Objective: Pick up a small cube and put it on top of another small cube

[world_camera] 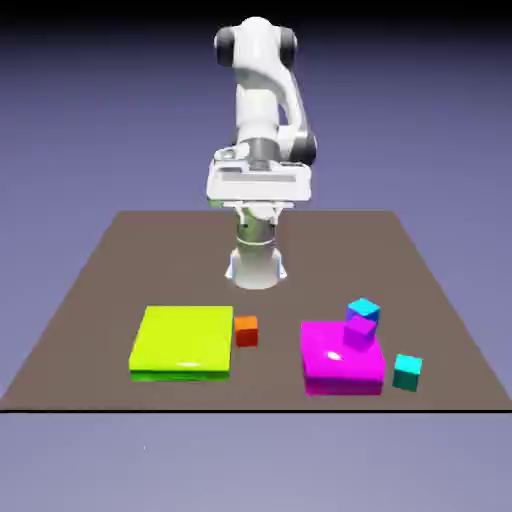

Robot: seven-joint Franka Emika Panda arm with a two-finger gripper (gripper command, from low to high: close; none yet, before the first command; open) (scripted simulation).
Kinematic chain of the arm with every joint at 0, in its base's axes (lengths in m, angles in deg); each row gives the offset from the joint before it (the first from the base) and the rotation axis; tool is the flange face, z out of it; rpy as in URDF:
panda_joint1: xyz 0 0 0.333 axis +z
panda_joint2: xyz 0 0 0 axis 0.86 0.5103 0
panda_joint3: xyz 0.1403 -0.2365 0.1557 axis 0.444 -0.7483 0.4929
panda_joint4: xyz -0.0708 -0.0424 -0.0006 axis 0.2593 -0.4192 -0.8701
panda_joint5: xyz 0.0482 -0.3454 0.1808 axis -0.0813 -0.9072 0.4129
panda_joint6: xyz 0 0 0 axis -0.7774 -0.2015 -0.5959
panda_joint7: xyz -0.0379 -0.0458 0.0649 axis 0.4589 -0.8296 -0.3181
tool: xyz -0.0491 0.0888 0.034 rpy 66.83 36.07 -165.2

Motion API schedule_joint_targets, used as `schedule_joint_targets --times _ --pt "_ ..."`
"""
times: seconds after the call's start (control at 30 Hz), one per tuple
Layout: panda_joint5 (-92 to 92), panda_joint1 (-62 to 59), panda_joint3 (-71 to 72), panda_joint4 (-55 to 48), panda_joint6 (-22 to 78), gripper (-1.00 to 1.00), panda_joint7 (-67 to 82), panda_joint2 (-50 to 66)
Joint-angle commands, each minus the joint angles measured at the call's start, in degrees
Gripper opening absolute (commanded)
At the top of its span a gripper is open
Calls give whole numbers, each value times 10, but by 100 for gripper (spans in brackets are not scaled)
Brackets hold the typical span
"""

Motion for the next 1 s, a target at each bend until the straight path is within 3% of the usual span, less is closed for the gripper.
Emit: schedule_joint_targets --times 0.0,0.97 --pt "-2 0 -2 3 2 0 25 7" --pt "-67 12 -68 90 67 0 748 211"
